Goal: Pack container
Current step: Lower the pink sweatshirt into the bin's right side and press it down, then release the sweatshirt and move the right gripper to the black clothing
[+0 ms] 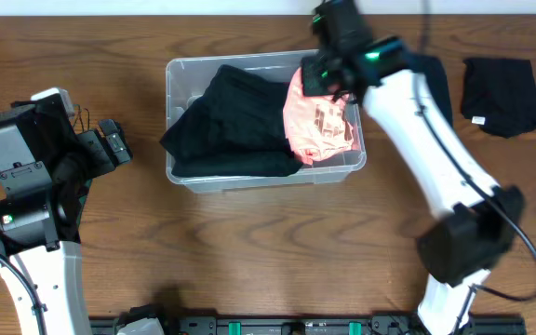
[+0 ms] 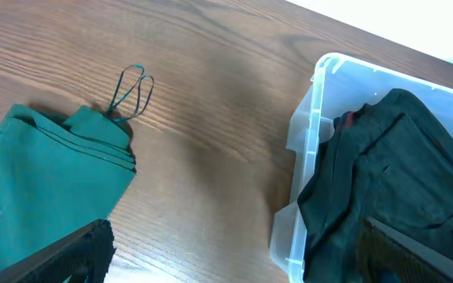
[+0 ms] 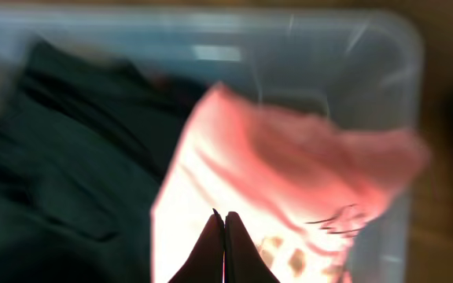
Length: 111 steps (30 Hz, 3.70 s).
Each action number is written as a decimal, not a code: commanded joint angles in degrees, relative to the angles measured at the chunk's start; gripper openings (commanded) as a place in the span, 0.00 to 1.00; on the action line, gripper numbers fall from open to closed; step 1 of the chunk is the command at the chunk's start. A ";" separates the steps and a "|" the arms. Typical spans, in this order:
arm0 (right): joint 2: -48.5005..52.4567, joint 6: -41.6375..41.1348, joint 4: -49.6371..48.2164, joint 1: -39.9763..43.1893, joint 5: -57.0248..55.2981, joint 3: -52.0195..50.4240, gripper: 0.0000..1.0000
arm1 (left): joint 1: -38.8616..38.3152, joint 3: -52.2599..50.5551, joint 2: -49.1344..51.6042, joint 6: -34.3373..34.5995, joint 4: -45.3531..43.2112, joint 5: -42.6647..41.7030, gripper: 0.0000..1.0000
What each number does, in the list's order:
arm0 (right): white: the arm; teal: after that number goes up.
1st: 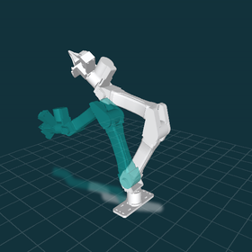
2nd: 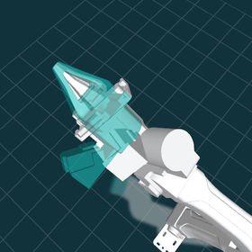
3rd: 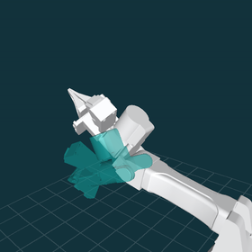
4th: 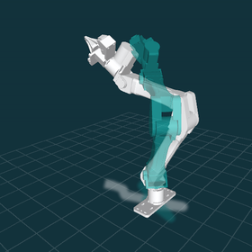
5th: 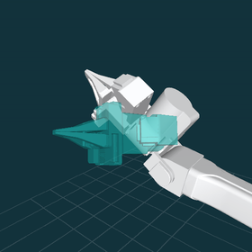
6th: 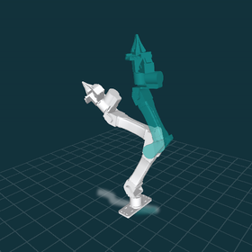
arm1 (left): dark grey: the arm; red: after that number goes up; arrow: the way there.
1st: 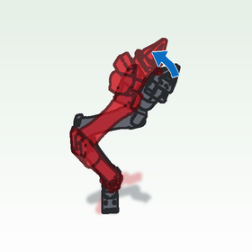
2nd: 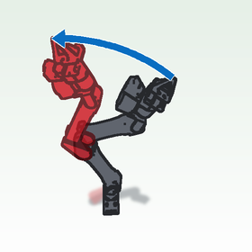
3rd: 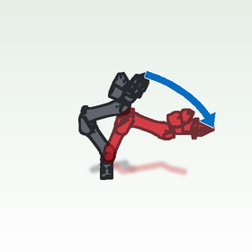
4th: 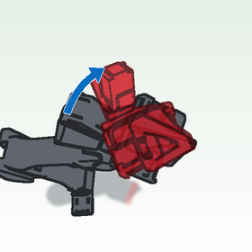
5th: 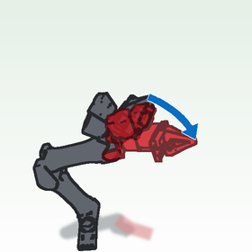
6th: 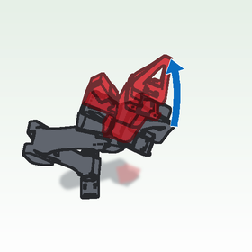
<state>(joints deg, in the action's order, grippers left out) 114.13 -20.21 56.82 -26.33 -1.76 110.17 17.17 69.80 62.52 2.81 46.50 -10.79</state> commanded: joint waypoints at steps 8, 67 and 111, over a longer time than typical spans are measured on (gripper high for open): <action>8.98 -6.10 -0.70 -1.11 -9.42 -0.35 0.01 | 0.28 0.83 -0.04 0.09 0.17 -0.57 0.98; 8.76 -3.10 -7.63 -1.18 9.99 -14.03 0.01 | 0.28 0.83 -0.04 0.09 0.17 -0.57 0.98; -13.68 17.35 -4.31 51.34 17.40 -13.57 0.99 | 0.28 0.83 -0.04 0.09 0.17 -0.57 0.98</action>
<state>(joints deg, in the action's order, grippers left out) 100.51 -5.39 54.37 21.63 11.31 99.98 17.17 69.80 62.52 2.81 46.50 -10.79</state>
